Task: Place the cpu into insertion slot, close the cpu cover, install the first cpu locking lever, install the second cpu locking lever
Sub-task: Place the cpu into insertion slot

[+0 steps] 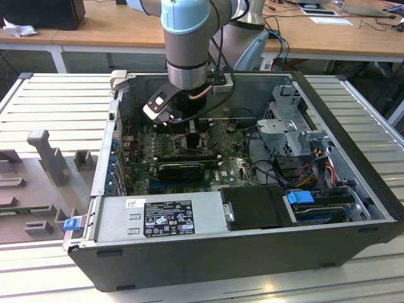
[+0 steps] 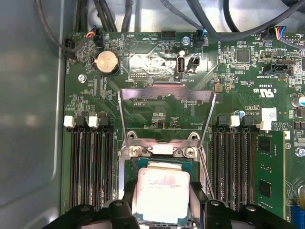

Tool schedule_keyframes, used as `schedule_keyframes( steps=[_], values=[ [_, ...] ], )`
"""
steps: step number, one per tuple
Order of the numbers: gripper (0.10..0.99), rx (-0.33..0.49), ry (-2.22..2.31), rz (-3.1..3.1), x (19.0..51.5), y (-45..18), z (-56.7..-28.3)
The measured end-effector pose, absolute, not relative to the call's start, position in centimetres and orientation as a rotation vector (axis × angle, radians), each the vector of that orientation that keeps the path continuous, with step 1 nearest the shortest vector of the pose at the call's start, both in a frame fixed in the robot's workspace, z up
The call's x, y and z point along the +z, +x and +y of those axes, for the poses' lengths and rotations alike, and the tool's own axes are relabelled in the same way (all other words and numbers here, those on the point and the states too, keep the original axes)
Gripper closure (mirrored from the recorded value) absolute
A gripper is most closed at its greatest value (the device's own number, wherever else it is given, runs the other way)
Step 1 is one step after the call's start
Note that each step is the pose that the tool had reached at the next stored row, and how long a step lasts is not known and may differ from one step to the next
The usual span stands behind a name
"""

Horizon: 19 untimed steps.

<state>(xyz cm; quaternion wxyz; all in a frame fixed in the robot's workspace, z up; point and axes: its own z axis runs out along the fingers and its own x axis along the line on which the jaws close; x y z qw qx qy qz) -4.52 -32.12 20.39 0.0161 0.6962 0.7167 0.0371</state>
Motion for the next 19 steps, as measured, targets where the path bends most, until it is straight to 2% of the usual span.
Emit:
schedule_keyframes(
  steps=[19],
  values=[
    [0.541, 0.117, 2.099, 2.293, 20.07, -4.67, -32.17]
  ],
)
